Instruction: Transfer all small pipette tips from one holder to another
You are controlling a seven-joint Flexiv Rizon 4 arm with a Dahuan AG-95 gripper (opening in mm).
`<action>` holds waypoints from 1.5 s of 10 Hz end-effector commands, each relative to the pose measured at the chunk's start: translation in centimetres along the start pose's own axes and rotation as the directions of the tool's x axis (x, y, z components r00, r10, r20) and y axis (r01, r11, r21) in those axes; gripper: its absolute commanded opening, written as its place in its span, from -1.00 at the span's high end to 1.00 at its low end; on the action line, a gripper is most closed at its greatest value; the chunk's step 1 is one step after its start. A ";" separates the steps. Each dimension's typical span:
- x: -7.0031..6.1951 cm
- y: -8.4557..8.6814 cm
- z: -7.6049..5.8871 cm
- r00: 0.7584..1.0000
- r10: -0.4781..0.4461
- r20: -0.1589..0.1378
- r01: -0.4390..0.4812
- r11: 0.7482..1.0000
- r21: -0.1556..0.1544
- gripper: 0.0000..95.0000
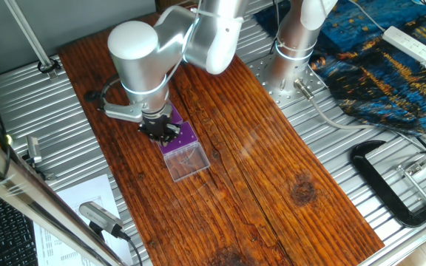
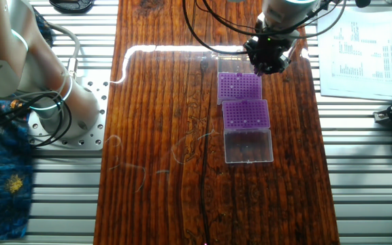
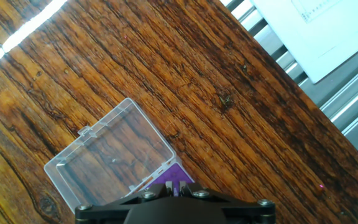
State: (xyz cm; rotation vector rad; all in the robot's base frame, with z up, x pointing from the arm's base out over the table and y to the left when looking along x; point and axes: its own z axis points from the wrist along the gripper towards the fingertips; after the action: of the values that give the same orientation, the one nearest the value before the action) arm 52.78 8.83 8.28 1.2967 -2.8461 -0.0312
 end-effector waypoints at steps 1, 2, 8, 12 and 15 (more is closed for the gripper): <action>0.1 0.1 0.1 1.000 0.001 -0.003 -0.001 1.000 0.003 1.00; 0.1 0.2 0.2 1.000 0.001 -0.002 -0.001 1.000 0.002 1.00; 0.4 0.5 0.8 1.000 0.009 0.007 -0.009 1.000 -0.001 1.00; 0.4 0.5 0.8 1.000 0.011 0.009 -0.011 1.000 -0.002 1.00; 0.3 0.6 0.9 1.000 0.011 0.010 -0.011 1.000 -0.001 1.00</action>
State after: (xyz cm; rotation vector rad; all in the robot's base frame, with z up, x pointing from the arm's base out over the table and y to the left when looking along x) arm 52.12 9.04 7.48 1.2834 -2.8605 -0.0387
